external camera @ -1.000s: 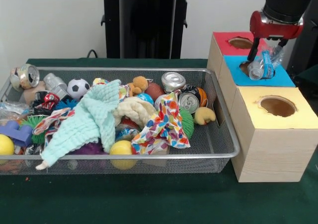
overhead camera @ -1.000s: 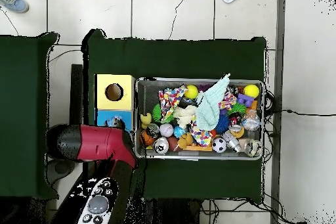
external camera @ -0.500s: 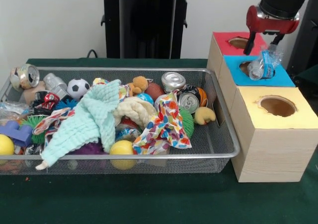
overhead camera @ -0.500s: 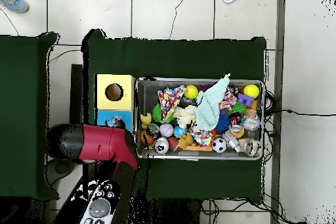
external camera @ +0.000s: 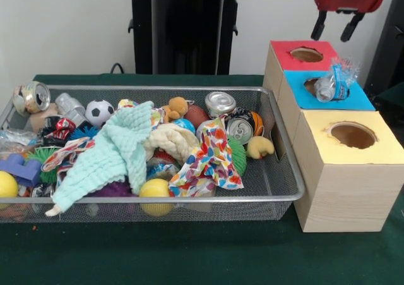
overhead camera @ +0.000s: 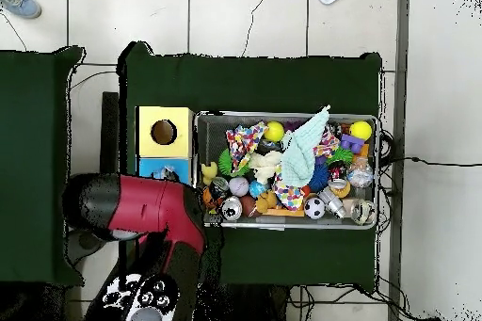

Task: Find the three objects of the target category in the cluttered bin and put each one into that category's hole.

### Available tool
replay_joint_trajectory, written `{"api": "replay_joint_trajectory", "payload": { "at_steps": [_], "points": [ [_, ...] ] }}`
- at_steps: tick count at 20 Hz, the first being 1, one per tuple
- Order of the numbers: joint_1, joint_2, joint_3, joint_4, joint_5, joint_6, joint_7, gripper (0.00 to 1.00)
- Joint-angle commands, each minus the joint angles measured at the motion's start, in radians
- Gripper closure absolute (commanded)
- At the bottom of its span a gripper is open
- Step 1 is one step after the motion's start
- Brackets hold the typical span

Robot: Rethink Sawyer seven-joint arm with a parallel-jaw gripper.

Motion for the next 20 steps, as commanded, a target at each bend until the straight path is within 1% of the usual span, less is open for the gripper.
{"api": "replay_joint_trajectory", "payload": {
  "at_steps": [1, 5, 7, 11, 12, 15, 20],
  "points": [
    [-0.018, -0.048, 0.023, -0.064, -0.033, 0.207, 0.243, 0.0],
    [-0.028, -0.03, 0.034, -0.115, -0.026, 0.245, 0.257, 0.0],
    [-0.028, -0.03, 0.036, -0.125, -0.022, 0.247, 0.262, 0.0],
    [-0.04, -0.01, 0.06, -0.138, 0.024, 0.137, 0.27, 0.0],
    [-0.04, -0.003, 0.06, -0.144, 0.023, 0.117, 0.271, 0.0],
    [-0.043, 0.03, 0.056, -0.199, 0.015, 0.107, 0.285, 0.0],
    [-0.054, 0.07, 0.052, -0.301, -0.012, 0.156, 0.27, 0.0]
  ]
}}
